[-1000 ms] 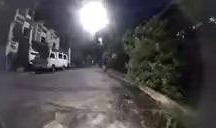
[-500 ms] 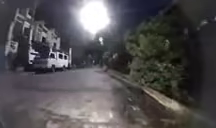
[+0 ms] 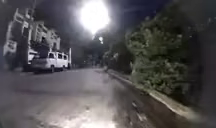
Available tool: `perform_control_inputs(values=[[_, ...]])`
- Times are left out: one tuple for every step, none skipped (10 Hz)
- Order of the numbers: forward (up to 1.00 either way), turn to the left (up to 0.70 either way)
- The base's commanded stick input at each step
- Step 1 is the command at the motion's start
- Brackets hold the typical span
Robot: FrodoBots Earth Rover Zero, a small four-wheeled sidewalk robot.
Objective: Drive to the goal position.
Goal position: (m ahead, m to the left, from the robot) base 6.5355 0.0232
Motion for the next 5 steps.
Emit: perform_control_inputs(values=[[0.5, 0.0], [0.5, 0.0], [0.5, 0.0], [0.5, 0.0], [0.5, 0.0]])
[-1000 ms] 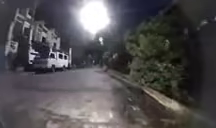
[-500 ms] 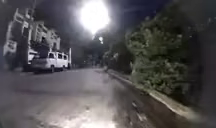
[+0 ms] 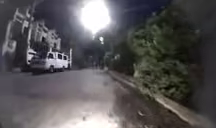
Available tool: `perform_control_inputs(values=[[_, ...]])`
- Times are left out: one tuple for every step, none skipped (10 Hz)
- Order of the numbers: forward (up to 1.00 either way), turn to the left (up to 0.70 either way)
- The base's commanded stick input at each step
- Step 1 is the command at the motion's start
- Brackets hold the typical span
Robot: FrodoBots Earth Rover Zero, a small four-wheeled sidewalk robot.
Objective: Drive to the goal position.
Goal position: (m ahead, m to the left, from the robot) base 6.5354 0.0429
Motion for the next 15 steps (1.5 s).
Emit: perform_control_inputs(values=[[0.5, 0.0], [0.5, 0.0], [0.5, 0.0], [0.5, 0.0], [0.5, 0.0], [0.5, 0.0], [0.5, 0.0], [0.5, 0.0], [0.5, 0.0], [0.5, 0.0], [0.5, 0.0], [0.5, 0.0], [0.5, 0.0], [0.5, 0.0], [0.5, 0.0]])
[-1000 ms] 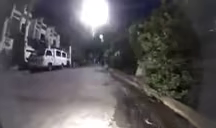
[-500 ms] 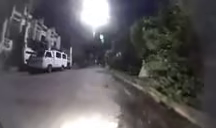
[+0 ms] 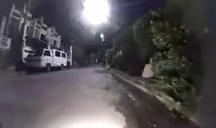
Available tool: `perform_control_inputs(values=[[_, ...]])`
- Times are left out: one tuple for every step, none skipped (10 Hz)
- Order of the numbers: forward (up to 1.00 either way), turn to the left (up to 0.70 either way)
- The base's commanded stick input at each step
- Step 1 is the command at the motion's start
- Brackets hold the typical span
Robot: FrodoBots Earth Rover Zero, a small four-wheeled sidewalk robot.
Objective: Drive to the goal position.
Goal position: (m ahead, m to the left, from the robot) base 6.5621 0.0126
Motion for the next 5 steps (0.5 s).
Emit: perform_control_inputs(values=[[0.5, 0.0], [0.5, 0.16], [0.5, 0.49], [0.5, 0.5], [0.5, 0.36]])
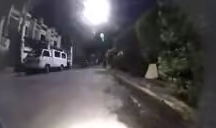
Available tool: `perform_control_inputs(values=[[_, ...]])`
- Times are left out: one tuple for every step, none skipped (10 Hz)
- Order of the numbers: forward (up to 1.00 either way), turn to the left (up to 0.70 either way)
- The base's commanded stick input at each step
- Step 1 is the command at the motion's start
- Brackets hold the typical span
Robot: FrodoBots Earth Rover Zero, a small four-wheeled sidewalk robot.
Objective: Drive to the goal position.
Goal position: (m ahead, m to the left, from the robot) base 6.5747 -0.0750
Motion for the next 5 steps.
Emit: perform_control_inputs(values=[[0.5, 0.0], [0.5, 0.0], [0.5, 0.0], [0.5, 0.0], [0.5, 0.0]])
